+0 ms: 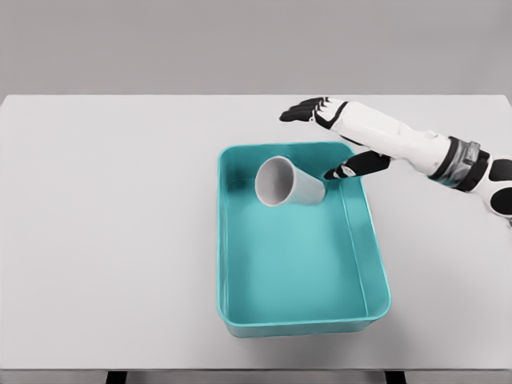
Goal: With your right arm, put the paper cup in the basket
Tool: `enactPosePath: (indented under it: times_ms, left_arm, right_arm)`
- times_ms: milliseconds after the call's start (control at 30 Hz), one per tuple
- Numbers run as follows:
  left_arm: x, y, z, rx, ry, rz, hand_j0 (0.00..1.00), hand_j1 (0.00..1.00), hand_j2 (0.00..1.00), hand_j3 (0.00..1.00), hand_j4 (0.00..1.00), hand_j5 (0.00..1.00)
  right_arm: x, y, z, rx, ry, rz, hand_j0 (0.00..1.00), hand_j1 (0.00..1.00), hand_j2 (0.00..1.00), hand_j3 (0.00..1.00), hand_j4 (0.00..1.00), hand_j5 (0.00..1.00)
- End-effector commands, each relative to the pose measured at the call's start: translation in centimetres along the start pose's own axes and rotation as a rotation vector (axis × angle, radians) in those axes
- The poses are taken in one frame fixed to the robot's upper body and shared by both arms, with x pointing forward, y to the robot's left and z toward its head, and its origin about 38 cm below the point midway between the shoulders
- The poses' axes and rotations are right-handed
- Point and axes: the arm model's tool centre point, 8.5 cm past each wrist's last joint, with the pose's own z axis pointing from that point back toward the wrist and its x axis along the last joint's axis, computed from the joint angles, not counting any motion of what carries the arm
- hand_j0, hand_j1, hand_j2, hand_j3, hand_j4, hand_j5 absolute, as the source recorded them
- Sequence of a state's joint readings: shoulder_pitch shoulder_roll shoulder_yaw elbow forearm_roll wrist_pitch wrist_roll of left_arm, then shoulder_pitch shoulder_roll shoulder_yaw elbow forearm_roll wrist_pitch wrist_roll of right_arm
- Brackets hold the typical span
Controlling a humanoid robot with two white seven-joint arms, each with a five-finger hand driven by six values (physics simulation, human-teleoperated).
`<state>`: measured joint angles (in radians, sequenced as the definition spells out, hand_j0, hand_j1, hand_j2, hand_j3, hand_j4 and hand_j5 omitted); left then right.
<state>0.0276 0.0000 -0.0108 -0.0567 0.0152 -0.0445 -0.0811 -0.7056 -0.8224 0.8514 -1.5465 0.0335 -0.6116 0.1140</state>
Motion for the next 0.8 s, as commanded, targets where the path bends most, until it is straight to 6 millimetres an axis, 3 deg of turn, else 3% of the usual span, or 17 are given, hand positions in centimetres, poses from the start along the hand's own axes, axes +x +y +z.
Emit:
enactPosePath:
  times_ms: [0,67,133,167,233,267,300,500,767]
  left_arm:
    - [0.0,0.0,0.0,0.0,0.0,0.0,1.0,1.0,1.0,1.0,1.0,1.0]
    - [0.0,0.0,0.0,0.0,0.0,0.0,1.0,1.0,1.0,1.0,1.0,1.0]
    - [0.0,0.0,0.0,0.0,0.0,0.0,1.0,1.0,1.0,1.0,1.0,1.0]
    - [0.0,0.0,0.0,0.0,0.0,0.0,1.0,1.0,1.0,1.0,1.0,1.0]
    - [0.0,0.0,0.0,0.0,0.0,0.0,1.0,1.0,1.0,1.0,1.0,1.0]
    - [0.0,0.0,0.0,0.0,0.0,0.0,1.0,1.0,1.0,1.0,1.0,1.0]
    - [0.0,0.0,0.0,0.0,0.0,0.0,1.0,1.0,1.0,1.0,1.0,1.0]
    - [0.0,0.0,0.0,0.0,0.0,0.0,1.0,1.0,1.0,1.0,1.0,1.0]
    - [-0.9,0.0,0.1,-0.003,0.02,0.002,1.0,1.0,1.0,1.0,1.0,1.0]
  right_arm:
    - [-0.2,-0.7,1.6,0.019,0.032,0.02,1.0,1.0,1.0,1.0,1.0,1.0]
    - [0.2,-1.9,3.8,0.05,0.06,0.062,1.0,1.0,1.0,1.0,1.0,1.0]
    - [0.5,-3.6,7.6,0.106,0.131,0.115,1.0,1.0,1.0,1.0,1.0,1.0]
    - [0.2,-4.7,10.6,0.146,0.207,0.144,1.0,1.0,1.0,1.0,1.0,1.0]
    - [-0.3,-4.2,13.1,0.181,0.271,0.129,1.0,1.0,1.0,1.0,1.0,1.0]
    - [-0.1,-5.5,13.9,0.181,0.294,0.159,1.0,1.0,1.0,1.0,1.0,1.0]
    - [0.1,-6.5,14.4,0.189,0.308,0.184,1.0,1.0,1.0,1.0,1.0,1.0]
    - [-0.1,-4.9,14.8,0.214,0.315,0.156,1.0,1.0,1.0,1.0,1.0,1.0]
    - [-0.2,-4.3,15.2,0.226,0.324,0.141,1.0,1.0,1.0,1.0,1.0,1.0]
